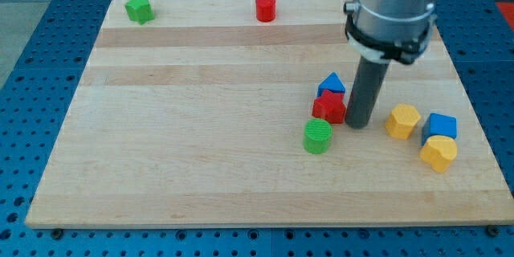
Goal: Push the red star diagonal to the red circle
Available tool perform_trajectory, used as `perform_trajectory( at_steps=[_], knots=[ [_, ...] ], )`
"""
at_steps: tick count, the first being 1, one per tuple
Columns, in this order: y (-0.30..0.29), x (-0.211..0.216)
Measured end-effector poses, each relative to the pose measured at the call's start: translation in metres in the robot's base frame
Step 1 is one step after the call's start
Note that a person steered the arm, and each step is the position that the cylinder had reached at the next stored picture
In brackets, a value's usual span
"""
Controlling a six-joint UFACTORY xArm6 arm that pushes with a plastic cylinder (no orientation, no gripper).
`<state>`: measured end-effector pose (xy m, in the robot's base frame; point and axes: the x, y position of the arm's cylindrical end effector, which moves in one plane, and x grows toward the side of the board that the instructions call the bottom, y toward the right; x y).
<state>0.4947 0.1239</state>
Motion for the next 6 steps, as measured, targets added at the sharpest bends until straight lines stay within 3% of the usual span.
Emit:
perform_trajectory(
  at_steps=[1,2,6],
  knots=[
    [-0.001,0.029],
    [-0.016,0.022],
    [-0.073,-0.048]
  ],
)
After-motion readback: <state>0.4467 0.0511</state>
